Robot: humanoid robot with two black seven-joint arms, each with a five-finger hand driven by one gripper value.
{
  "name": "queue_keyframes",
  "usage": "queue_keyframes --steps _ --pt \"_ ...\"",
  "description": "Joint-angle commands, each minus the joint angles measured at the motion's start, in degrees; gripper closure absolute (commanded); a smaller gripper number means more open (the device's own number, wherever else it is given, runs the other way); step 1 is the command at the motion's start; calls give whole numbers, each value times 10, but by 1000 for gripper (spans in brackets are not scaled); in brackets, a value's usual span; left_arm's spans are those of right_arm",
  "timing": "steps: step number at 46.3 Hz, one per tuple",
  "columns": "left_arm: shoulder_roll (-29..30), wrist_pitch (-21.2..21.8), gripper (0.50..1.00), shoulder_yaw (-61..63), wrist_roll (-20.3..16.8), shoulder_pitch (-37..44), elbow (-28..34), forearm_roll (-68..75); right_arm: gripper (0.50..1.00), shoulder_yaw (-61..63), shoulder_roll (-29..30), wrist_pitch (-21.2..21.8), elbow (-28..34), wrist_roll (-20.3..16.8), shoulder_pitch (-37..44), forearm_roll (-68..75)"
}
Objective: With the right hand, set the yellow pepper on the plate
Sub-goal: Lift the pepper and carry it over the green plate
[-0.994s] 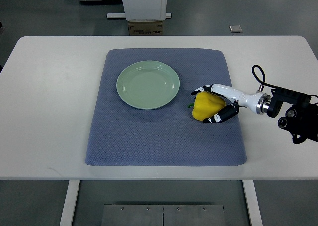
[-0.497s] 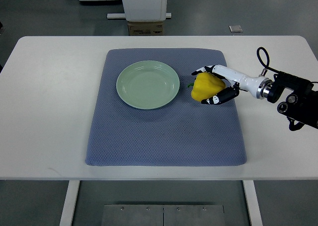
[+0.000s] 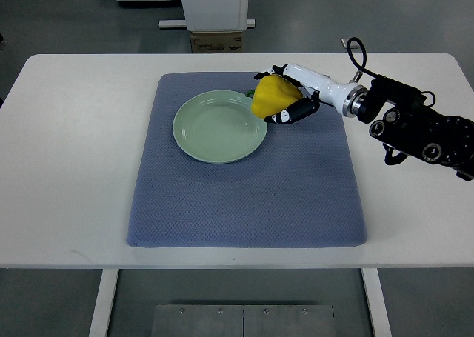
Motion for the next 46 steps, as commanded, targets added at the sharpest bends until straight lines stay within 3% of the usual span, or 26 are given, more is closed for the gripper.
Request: queue_keyframes --steps 1,23,46 --pt "0 0 500 0 0 0 0 0 1000 0 22 0 -16 -1 8 4" --pt "0 0 500 0 0 0 -1 0 1000 0 122 0 -67 -30 26 24" --pt "0 0 500 0 0 0 -1 0 1000 -2 123 -2 -77 -34 19 23"
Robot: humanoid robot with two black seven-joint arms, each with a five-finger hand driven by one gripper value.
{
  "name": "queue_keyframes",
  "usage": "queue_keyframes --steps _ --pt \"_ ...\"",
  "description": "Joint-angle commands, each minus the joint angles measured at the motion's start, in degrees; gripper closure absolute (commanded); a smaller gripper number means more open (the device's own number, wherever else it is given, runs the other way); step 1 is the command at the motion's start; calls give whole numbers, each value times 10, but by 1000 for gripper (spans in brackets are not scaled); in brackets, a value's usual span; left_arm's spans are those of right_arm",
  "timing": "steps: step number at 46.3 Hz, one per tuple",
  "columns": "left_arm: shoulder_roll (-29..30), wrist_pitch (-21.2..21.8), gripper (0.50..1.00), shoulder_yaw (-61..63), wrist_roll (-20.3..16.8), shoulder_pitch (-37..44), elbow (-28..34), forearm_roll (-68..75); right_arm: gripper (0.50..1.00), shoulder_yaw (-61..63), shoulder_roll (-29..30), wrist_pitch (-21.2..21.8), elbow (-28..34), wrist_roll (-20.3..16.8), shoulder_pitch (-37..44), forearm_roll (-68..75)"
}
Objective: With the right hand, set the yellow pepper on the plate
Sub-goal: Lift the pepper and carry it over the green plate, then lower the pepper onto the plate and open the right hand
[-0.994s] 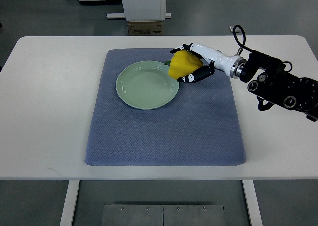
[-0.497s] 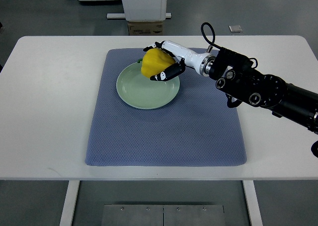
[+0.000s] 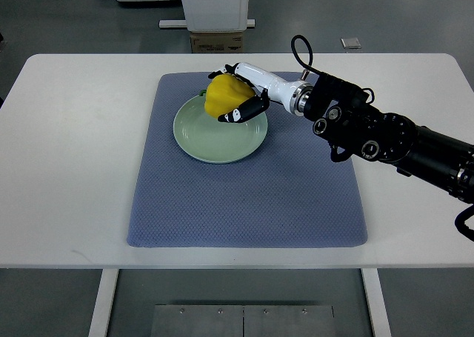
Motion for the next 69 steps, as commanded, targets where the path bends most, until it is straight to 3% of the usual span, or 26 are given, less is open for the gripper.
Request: queue_keyframes --steps 1,39,40,46,52,69 --pt "0 0 500 0 0 0 -1 0 1000 0 0 0 2 3 -2 -1" --pt "0 0 500 0 0 0 0 0 1000 -16 0 1 10 1 -41 -29" --pt "0 0 500 0 0 0 -1 0 953 -15 0 1 10 1 -41 -29" --pt "0 0 500 0 0 0 0 0 781 -14 0 1 9 1 -41 -26" --pt "0 0 500 0 0 0 -1 0 515 -9 0 0 9 1 -40 -21" --pt "0 0 500 0 0 0 0 0 500 4 0 1 8 0 -36 -20"
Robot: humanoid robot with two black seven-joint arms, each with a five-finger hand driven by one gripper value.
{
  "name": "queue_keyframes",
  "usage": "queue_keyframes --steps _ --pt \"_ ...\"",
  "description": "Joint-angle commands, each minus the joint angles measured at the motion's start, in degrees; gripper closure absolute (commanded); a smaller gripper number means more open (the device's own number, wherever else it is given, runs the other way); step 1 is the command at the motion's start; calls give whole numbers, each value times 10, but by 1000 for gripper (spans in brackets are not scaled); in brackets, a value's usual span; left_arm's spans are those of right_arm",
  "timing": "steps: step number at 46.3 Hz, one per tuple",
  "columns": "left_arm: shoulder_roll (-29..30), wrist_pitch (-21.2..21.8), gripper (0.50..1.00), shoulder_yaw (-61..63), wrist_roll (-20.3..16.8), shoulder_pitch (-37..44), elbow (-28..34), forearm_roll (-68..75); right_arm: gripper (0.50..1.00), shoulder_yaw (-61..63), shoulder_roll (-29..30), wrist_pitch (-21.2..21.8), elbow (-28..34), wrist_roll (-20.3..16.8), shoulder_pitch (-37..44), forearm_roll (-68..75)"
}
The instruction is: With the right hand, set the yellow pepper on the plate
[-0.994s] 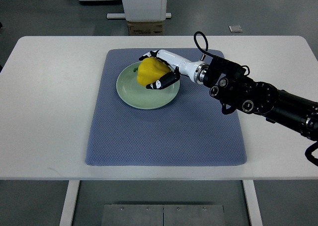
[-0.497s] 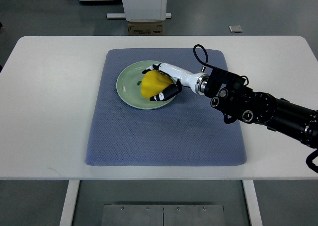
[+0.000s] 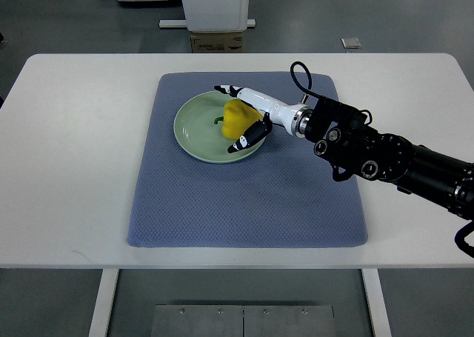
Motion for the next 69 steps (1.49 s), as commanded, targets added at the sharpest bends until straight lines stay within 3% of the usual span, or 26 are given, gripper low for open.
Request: queue_keyframes --steps 1,25,32,69 --pt "0 0 500 0 0 0 -1 0 500 6 0 0 0 1 2 1" --pt "0 0 500 0 0 0 0 0 500 61 0 0 0 0 -1 88" --pt "0 0 500 0 0 0 -1 0 500 82 -25 0 0 0 -10 127" --pt "0 0 500 0 0 1 -1 0 500 372 -87 0 -2 -43 -139 141"
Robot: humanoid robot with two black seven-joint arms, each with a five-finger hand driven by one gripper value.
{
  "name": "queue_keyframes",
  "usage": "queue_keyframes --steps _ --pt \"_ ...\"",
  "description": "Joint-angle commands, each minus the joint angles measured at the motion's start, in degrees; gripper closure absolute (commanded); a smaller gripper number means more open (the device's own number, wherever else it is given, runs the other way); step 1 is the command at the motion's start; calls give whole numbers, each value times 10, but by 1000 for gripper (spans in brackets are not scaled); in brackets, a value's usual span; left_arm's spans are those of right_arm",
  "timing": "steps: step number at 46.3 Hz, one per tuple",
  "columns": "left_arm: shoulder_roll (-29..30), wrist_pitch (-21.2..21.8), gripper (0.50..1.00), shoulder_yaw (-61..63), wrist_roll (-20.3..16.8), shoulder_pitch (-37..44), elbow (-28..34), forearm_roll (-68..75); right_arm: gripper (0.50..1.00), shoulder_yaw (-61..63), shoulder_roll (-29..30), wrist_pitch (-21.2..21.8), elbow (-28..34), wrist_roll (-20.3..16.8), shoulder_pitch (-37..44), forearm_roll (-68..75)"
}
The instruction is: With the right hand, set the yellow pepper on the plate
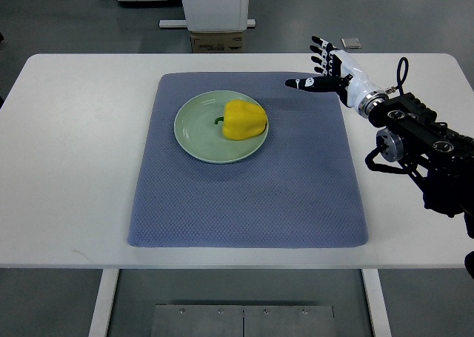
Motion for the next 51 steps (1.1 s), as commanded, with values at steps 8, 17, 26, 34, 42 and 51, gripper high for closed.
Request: queue_keyframes --steps 8,17,26,34,42,51 --pt "0 0 500 0 0 -1 0 0 500 59 -3 -1 -1 -6 -26 40" --pt "0 0 500 0 0 -1 0 0 500 104 -4 -1 -2 -7 -46 59" --pt "0 0 500 0 0 -1 0 0 500 155 -4 -9 -3 -1 -69 63" --pt "0 0 500 0 0 0 0 0 500 171 -4 -15 -3 4 -76 64" --pt "0 0 500 0 0 0 0 0 500 175 1 -15 0 5 -81 72" --pt "0 0 500 0 0 -1 0 0 500 175 3 -16 -1 5 -89 72"
